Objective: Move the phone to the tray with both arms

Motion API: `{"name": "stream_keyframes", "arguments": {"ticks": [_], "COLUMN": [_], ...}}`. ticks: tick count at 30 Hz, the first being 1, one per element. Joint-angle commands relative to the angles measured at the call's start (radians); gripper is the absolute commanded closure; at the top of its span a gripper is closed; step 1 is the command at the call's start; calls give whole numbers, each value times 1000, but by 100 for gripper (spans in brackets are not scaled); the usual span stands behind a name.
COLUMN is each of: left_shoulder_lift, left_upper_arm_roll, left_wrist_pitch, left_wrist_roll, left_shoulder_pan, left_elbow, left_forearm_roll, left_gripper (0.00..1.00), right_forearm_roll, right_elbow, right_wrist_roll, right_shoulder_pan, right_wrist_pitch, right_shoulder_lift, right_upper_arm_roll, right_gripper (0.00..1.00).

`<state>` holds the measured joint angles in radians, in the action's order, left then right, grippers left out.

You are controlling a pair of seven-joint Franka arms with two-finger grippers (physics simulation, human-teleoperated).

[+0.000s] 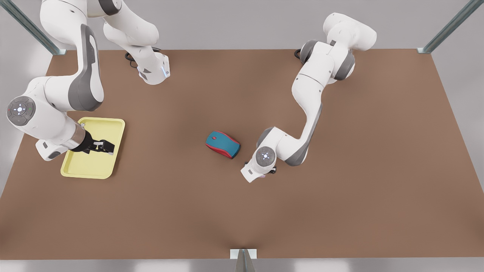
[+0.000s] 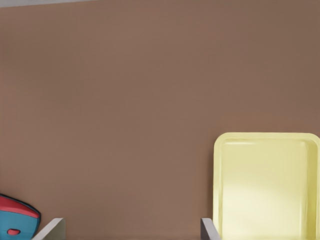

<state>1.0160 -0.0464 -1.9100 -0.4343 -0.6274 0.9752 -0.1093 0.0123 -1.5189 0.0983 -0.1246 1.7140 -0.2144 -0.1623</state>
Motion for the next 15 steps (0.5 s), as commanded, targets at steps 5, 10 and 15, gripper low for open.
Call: {"name": "stream_keyframes", "arguments": {"ticks": [5,10,15], "left_shoulder_lift": [58,75,75], "left_upper_arm_roll": [-1,-1,0], "left_wrist_pitch": [-66,-103,-109], "left_wrist_roll": [-382,-363,-319], "left_shoulder_pan": [-18,-17,-18], "left_elbow": [-26,-26,-26], "left_forearm_roll": [-46,-49,-47], "left_gripper": [25,25,25], "right_forearm_roll": [5,5,8], "right_elbow": [0,0,16], "right_wrist_roll": [-5,-5,3], "right_shoulder_pan": [0,2,14], "right_wrist_pitch": [1,1,-1], "right_shoulder_lift": [1,0,-8], "right_upper_arm_roll": [-2,-3,-36], "right_gripper": [0,0,0]}}
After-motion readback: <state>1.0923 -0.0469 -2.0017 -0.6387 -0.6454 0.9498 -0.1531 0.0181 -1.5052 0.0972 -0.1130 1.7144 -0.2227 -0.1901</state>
